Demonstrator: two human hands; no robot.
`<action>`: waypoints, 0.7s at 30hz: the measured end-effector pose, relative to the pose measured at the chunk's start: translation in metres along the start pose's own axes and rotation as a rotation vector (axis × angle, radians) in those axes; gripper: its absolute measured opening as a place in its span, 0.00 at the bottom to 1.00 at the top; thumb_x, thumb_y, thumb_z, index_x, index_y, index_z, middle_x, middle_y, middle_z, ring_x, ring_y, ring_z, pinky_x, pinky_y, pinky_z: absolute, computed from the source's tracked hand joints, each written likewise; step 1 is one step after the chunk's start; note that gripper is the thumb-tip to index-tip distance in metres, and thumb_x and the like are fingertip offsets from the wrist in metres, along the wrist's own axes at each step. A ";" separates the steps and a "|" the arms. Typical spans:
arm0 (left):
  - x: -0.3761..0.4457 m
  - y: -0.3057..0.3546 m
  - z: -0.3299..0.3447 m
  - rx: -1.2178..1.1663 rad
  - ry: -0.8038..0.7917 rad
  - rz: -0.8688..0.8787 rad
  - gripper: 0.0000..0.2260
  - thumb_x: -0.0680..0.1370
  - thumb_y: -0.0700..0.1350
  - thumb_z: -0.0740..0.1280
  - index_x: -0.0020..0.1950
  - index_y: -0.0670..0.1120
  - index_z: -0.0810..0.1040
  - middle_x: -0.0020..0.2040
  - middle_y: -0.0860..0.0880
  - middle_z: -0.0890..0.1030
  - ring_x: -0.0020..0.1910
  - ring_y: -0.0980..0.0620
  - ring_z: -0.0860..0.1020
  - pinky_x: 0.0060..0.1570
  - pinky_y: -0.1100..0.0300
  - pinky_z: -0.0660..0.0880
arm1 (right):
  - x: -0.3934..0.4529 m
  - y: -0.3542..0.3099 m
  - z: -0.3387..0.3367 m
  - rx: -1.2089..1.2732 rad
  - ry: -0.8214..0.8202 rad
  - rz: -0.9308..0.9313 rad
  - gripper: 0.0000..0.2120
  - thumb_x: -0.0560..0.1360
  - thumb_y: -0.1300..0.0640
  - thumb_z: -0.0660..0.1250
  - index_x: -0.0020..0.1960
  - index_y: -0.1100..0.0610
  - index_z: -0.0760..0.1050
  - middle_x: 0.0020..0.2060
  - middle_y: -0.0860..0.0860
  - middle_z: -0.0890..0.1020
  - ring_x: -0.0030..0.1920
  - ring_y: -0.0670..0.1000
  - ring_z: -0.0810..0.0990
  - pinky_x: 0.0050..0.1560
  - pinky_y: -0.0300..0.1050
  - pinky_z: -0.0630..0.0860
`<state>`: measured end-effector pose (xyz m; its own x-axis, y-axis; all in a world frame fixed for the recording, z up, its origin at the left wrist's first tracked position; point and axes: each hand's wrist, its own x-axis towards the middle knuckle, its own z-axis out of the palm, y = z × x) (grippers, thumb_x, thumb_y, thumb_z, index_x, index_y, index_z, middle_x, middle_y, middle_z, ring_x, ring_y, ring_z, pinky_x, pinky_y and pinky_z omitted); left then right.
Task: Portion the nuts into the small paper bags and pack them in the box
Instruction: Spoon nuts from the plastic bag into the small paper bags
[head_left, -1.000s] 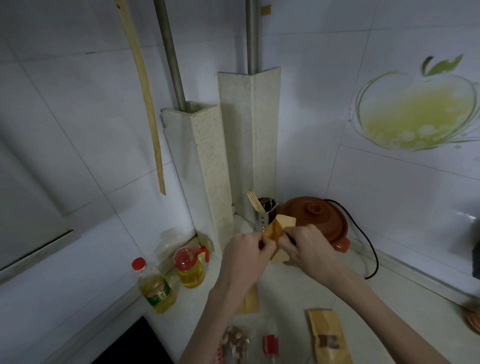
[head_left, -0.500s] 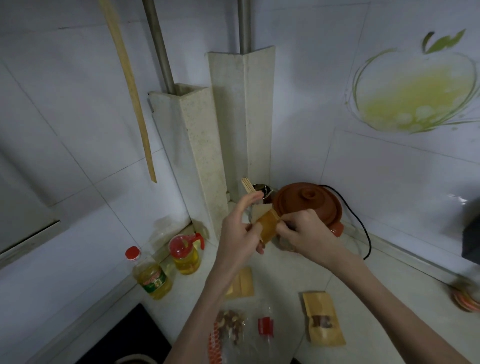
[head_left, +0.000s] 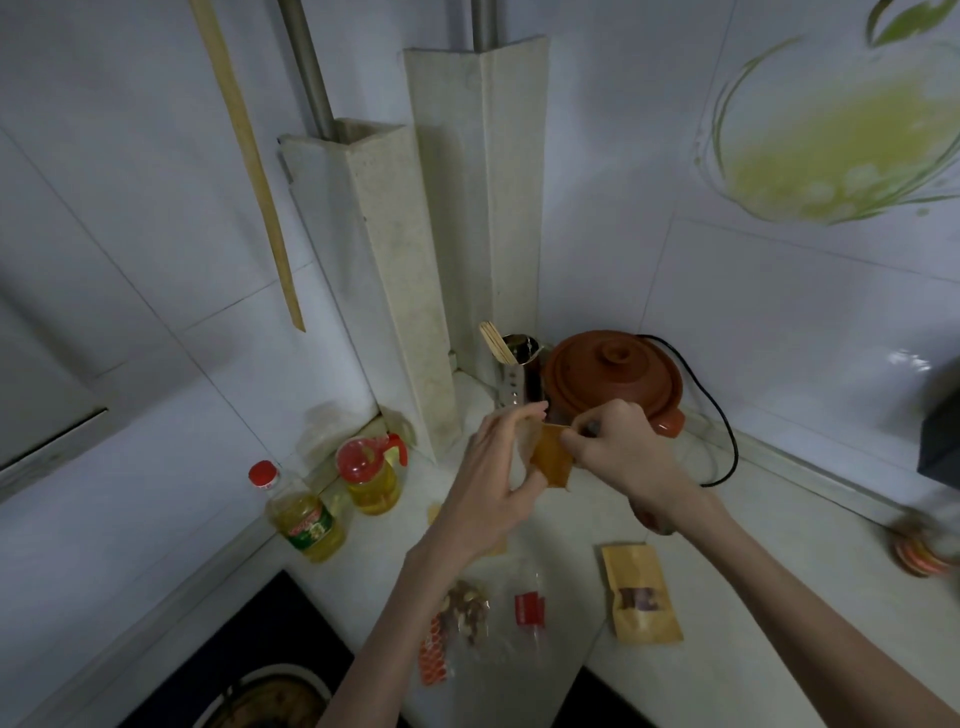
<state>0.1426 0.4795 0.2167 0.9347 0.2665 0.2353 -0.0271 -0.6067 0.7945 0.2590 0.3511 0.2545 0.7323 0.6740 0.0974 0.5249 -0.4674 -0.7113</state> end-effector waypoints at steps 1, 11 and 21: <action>-0.003 -0.001 0.004 -0.036 -0.009 0.004 0.27 0.74 0.48 0.65 0.72 0.60 0.61 0.66 0.62 0.66 0.69 0.65 0.64 0.66 0.67 0.62 | 0.000 0.001 0.002 0.006 0.001 -0.002 0.16 0.69 0.63 0.64 0.26 0.69 0.65 0.22 0.54 0.62 0.25 0.47 0.57 0.23 0.37 0.56; -0.009 -0.011 0.038 -0.033 0.253 -0.076 0.33 0.67 0.50 0.71 0.70 0.52 0.62 0.60 0.52 0.72 0.59 0.53 0.73 0.58 0.53 0.75 | -0.005 0.007 0.021 0.036 -0.031 0.009 0.17 0.71 0.59 0.63 0.25 0.60 0.64 0.21 0.51 0.64 0.23 0.47 0.62 0.25 0.40 0.59; -0.033 -0.073 0.065 -0.239 0.294 -0.415 0.16 0.70 0.42 0.72 0.51 0.59 0.73 0.43 0.59 0.81 0.43 0.62 0.80 0.41 0.74 0.73 | -0.026 0.066 0.047 -0.007 -0.220 0.109 0.15 0.81 0.58 0.54 0.39 0.56 0.73 0.31 0.44 0.73 0.33 0.40 0.71 0.33 0.29 0.66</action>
<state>0.1370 0.4662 0.1148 0.7469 0.6649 -0.0051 0.2103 -0.2289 0.9505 0.2539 0.3292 0.1729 0.6727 0.7276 -0.1343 0.4518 -0.5477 -0.7042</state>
